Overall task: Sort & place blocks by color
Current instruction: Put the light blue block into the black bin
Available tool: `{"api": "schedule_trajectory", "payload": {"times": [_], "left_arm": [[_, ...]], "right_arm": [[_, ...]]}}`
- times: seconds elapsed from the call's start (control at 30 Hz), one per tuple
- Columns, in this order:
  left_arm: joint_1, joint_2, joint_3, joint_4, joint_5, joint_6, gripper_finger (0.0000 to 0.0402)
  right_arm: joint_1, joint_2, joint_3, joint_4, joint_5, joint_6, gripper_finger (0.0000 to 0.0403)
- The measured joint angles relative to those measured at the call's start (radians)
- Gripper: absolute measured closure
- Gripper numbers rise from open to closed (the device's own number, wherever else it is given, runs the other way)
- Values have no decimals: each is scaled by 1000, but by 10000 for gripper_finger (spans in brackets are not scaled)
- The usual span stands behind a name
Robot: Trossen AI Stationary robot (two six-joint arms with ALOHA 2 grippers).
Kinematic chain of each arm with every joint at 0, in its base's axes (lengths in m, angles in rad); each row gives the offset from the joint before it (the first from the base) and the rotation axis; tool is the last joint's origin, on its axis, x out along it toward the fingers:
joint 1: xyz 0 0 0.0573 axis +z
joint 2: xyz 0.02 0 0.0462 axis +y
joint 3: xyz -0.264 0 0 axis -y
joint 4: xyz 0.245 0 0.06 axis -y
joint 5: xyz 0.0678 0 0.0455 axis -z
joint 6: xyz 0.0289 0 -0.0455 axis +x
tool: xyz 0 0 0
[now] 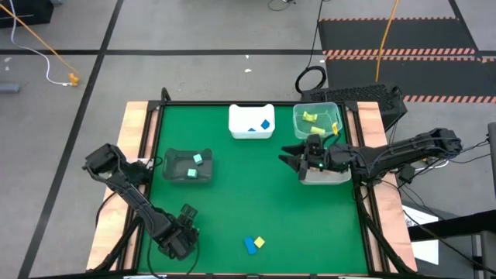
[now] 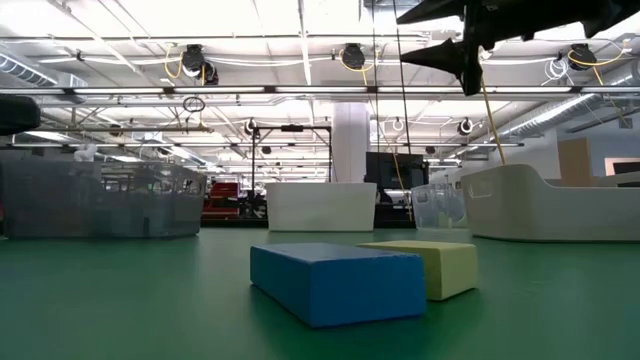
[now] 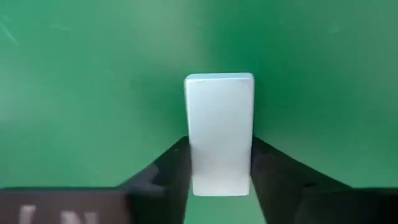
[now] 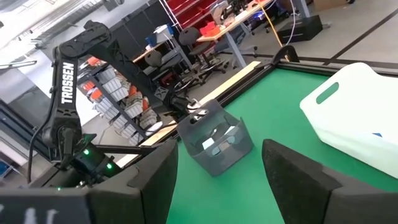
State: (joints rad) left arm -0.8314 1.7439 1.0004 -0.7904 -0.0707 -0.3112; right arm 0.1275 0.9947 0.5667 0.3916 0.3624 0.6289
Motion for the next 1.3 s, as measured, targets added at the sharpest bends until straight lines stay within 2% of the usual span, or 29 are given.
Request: {"api": "schedule_trajectory", "payload": {"times": [0.07, 0.3, 0.47, 0.67, 0.83, 1.0, 1.13, 1.3], "left_arm": [[3, 0, 0, 6, 15, -44, 276], [41, -28, 0, 57, 64, -323, 276], [84, -100, 0, 113, -27, -398, 276], [145, -202, 1, 168, -275, -401, 276], [229, -295, 0, 174, -433, -386, 276], [312, -370, 0, 274, -533, -269, 276], [365, -405, 2, 335, -570, -175, 276], [436, -420, 2, 323, -641, -170, 276]], "right_arm": [[5, 0, 0, -1, 0, 0, 181], [13, 0, 0, -13, -1, 26, 181], [12, 0, 0, -15, -29, 131, 181], [14, 0, 0, -16, -73, 171, 181], [14, 0, 0, -18, -74, 171, 181], [14, 0, 0, -22, -73, 171, 181], [14, 3, 0, -26, -73, 171, 181], [14, 3, 0, -27, -73, 171, 181]]}}
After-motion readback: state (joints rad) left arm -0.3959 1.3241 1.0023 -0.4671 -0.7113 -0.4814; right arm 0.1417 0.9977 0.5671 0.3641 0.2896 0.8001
